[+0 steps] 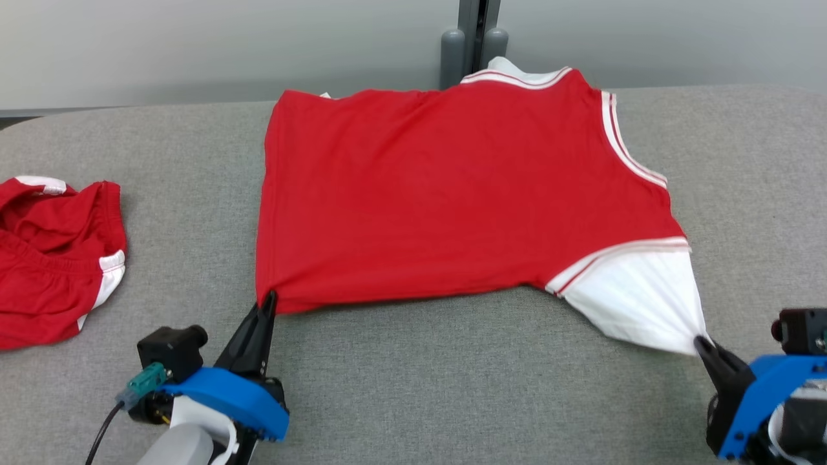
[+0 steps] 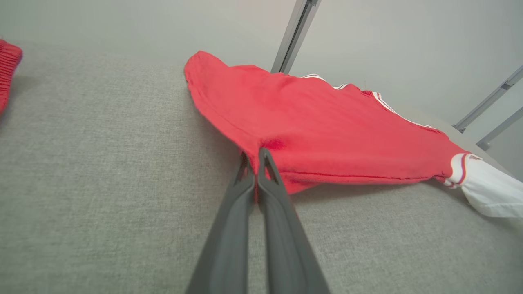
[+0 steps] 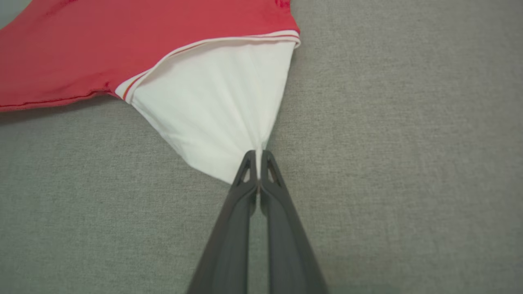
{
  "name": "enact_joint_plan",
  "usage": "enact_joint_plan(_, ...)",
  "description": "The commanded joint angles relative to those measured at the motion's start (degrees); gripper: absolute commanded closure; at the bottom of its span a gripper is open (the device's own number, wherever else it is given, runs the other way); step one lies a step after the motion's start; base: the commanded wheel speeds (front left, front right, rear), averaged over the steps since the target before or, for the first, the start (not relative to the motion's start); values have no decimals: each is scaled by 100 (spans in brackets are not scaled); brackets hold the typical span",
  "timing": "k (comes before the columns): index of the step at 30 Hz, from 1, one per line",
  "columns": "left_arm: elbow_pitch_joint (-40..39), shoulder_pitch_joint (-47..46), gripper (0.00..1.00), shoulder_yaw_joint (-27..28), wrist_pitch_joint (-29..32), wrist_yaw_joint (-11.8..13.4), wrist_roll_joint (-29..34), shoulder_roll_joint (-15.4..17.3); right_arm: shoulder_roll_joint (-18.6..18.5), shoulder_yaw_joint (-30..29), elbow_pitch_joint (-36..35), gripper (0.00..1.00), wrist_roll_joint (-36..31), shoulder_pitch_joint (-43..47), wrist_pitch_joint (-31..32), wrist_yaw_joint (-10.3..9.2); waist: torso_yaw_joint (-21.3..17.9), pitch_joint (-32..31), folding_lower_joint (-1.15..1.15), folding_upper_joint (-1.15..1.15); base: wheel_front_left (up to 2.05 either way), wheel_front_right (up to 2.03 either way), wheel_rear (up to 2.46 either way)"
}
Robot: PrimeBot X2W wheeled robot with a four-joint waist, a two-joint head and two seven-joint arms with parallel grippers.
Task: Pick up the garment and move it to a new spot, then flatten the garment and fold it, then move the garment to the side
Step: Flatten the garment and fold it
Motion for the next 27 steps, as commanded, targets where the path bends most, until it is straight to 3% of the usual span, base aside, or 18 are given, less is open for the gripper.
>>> enact_joint_plan(1, -44, 130, 100, 11, -15, 42, 34, 72, 63, -100, -277, 100, -48, 229, 190, -1, -19, -35, 2, 0, 0, 0, 0)
enact_joint_plan(6, -239, 427, 100, -138, 308, 215, 132, 343, 357, -193, -1205, 100, -10, 937, 1042, -1, -81, -85, 2, 0, 0, 0, 0)
enact_joint_plan(13, -799, 906, 100, -291, 958, 510, 81, 710, 489, -223, -1790, 100, 196, 1506, 1766, -1, -177, -100, 2, 0, 0, 0, 0)
enact_joint_plan(22, -1925, 1544, 100, -334, 1802, 954, -146, 1194, 497, -204, -2094, 100, 651, 1924, 2166, -1, -196, -55, 2, 0, 0, 0, 0)
enact_joint_plan(27, -2473, 1714, 100, -311, 1942, 1176, -94, 1373, 494, -214, -2395, 100, 663, 2091, 2256, -1, -142, -50, 2, 0, 0, 0, 0)
